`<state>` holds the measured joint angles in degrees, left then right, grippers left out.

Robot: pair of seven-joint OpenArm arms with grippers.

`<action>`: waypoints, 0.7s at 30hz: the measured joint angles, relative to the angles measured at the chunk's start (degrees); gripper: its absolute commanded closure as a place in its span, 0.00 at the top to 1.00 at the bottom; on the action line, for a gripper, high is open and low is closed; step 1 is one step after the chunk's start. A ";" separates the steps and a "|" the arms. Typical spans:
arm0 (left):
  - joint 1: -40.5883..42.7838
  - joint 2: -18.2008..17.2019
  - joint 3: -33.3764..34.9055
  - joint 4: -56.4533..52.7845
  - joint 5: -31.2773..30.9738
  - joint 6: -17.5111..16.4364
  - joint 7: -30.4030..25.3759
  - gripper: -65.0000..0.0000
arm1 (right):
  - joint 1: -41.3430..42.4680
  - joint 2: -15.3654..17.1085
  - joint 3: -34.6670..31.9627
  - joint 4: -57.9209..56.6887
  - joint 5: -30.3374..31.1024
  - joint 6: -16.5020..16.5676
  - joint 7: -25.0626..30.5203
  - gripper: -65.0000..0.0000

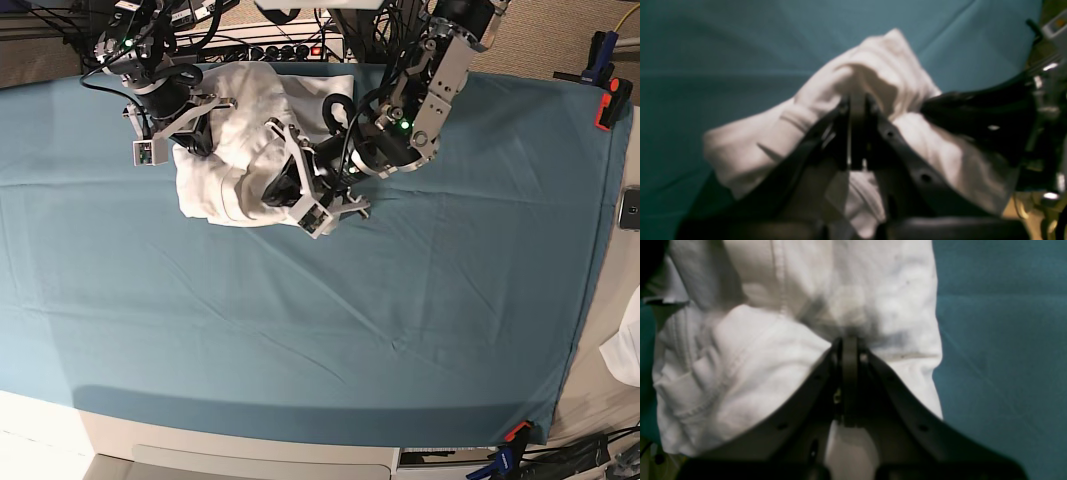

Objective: Fold the T-shirt properly

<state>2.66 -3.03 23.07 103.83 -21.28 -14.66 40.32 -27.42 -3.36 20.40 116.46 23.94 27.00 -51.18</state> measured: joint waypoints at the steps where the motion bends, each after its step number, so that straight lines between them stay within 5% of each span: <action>1: 0.00 0.02 0.00 -1.03 -0.09 0.04 -0.22 0.00 | 0.00 0.00 0.00 0.00 0.00 0.00 0.00 0.00; 9: -0.59 0.02 0.02 -7.17 2.27 0.07 -1.68 0.00 | 0.13 0.00 0.00 0.00 0.07 0.02 -0.20 0.00; 21: -2.73 -1.03 0.15 -8.02 14.73 11.15 -2.71 0.00 | 0.44 -0.02 -0.02 0.00 -1.46 0.24 -1.99 0.00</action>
<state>-0.08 -4.05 23.22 95.81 -6.55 -3.51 37.60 -26.98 -3.38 20.38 116.46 22.48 27.24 -53.17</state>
